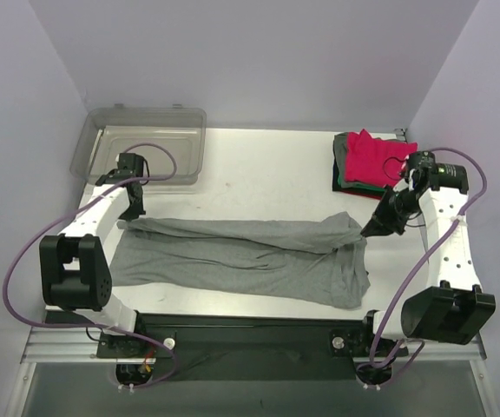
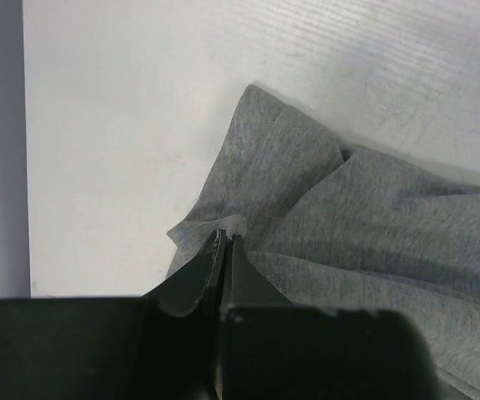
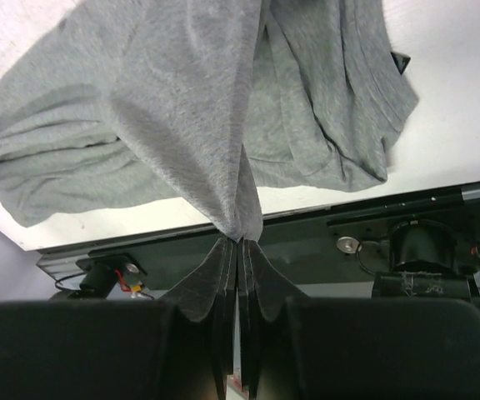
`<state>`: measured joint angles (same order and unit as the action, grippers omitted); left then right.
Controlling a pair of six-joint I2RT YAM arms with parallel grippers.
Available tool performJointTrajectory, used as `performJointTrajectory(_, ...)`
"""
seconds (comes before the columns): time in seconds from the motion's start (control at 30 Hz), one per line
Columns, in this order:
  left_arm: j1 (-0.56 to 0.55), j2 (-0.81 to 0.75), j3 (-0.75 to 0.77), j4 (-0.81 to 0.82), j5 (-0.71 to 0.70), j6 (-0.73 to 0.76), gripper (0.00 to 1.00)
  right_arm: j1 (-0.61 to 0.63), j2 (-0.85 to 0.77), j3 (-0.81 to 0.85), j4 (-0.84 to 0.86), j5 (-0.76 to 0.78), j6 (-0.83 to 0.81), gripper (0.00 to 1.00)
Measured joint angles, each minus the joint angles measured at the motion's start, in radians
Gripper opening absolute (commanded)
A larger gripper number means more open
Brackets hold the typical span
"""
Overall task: Fold and stack the t-shirts
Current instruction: Fold the other side of the tshirt into a rectangle
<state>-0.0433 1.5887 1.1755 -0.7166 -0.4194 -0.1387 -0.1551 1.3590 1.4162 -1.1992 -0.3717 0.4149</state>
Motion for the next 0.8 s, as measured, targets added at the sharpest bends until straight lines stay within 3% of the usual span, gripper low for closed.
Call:
performJointTrajectory(0.13,0.0,-0.016,-0.037,-0.008,0.007,-0.034,0.14,0.006,-0.035,-0.079,-0.007,0.012,-0.013,0.0)
performJointTrajectory(0.17,0.001,-0.022,-0.049,-0.011,0.008,-0.045,0.3,0.007,-0.045,-0.106,-0.01,0.019,-0.016,0.0)
performJointTrajectory(0.3,0.016,-0.072,-0.108,-0.037,0.025,-0.105,0.52,0.012,-0.069,-0.214,-0.016,0.05,-0.023,0.01)
performJointTrajectory(0.37,0.028,-0.11,-0.139,-0.048,0.036,-0.143,0.54,0.013,-0.069,-0.253,-0.013,0.063,-0.023,0.09)
performJointTrajectory(0.47,0.036,-0.156,-0.17,-0.069,0.052,-0.182,0.55,0.017,-0.069,-0.283,-0.001,0.092,-0.018,0.34)
performJointTrajectory(0.63,-0.002,-0.145,-0.155,-0.082,0.087,-0.229,0.56,0.056,-0.054,-0.264,0.018,0.174,-0.019,0.44)
performJointTrajectory(0.8,-0.07,-0.048,-0.072,-0.06,0.178,-0.288,0.56,0.249,-0.03,-0.169,0.054,0.243,-0.026,0.43)
